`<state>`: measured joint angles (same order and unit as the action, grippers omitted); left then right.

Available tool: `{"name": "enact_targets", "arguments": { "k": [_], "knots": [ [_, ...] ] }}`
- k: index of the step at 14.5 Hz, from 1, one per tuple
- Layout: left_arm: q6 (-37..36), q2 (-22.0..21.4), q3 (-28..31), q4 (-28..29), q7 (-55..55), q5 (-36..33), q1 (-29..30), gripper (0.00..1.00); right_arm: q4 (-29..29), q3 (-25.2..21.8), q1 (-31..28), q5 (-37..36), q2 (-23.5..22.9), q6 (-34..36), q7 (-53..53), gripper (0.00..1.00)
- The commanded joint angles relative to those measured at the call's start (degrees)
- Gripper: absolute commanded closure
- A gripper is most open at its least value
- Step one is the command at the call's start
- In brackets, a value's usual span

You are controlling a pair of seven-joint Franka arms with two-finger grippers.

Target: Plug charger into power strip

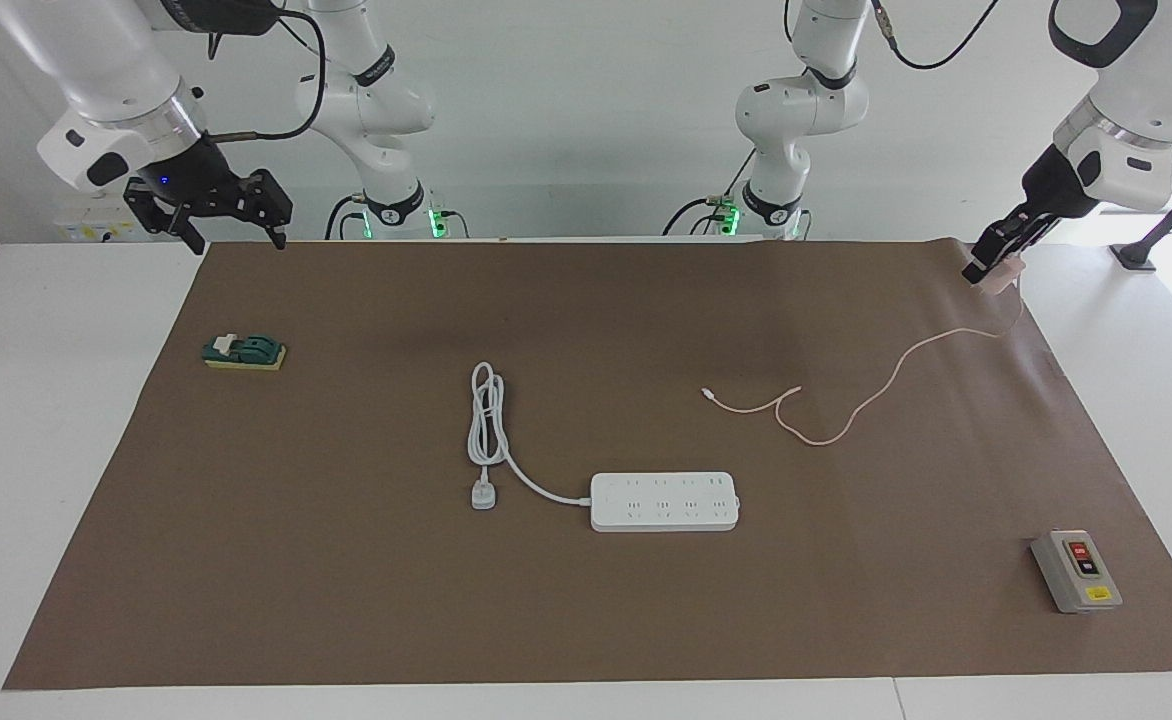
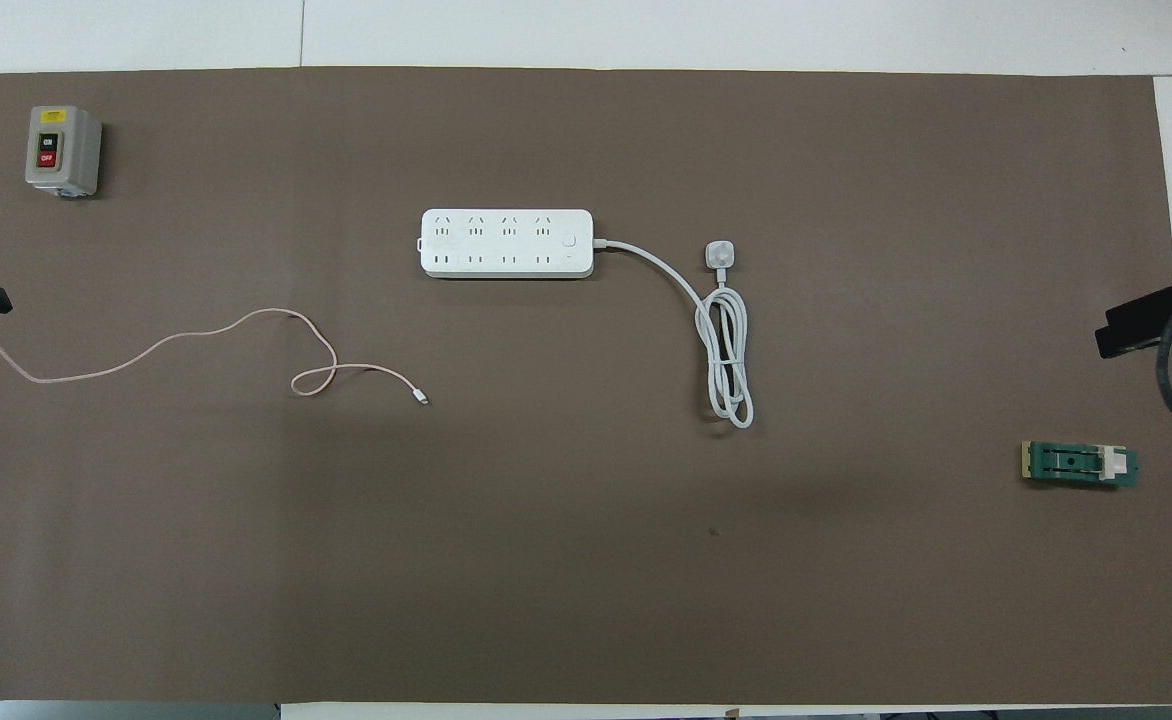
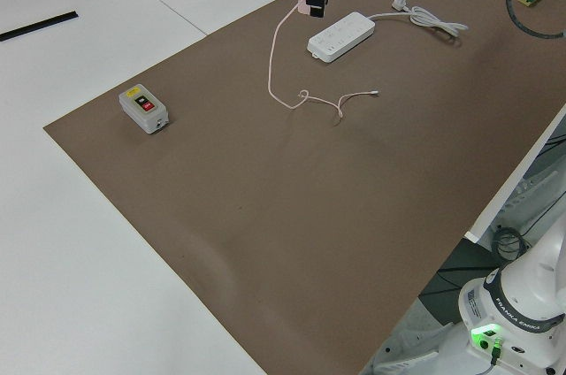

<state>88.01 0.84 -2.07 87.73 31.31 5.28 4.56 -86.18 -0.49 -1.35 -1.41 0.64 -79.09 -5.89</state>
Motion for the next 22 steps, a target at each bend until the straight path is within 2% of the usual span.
{"name": "enact_targets", "arguments": {
  "k": [1, 3, 8, 11, 12, 14, 18, 22],
  "knots": [
    [6.0, 3.89, -0.22, -1.86, 23.0, -2.46, -6.21, 1.0, -2.76, 1.11, -1.11, -1.57, 1.91, -0.89, -1.06, 0.0],
    [9.62, 5.65, -0.22, -1.86, 37.88, -2.55, -9.82, 1.0, -3.11, 1.11, -0.84, -2.19, 2.0, -1.5, -0.62, 0.0],
    [13.13, 11.45, -0.22, -2.04, 58.74, -2.64, -15.54, 1.0, -3.38, 1.11, -1.28, -2.19, 2.09, -2.3, -0.71, 0.0],
    [19.37, 18.12, -0.22, -2.21, 70.35, -4.74, -20.19, 1.0, -3.29, 1.02, -1.37, -2.19, 2.08, -3.17, -0.88, 0.0],
    [22.7, 21.62, -0.13, -2.65, 74.38, -5.18, -22.3, 1.0, -3.2, 1.11, -1.37, -2.19, 2.08, -3.35, -0.88, 0.0],
    [22.73, 25.51, 0.13, -5.71, 77.05, -5.19, -24.51, 1.0, -3.29, 1.02, -1.37, -2.19, 2.08, -3.27, -0.79, 0.0],
    [24.13, 29.9, 0.13, -6.78, 77.85, -5.19, -26.53, 1.0, -3.29, 0.76, -1.46, -1.75, 2.08, -2.83, -0.62, 0.0],
    [26.41, 32.46, 0.13, -7.66, 77.76, -5.19, -26.54, 1.0, -3.2, 0.58, -1.46, -0.96, 2.08, -2.74, -0.44, 0.0]
  ]
}}
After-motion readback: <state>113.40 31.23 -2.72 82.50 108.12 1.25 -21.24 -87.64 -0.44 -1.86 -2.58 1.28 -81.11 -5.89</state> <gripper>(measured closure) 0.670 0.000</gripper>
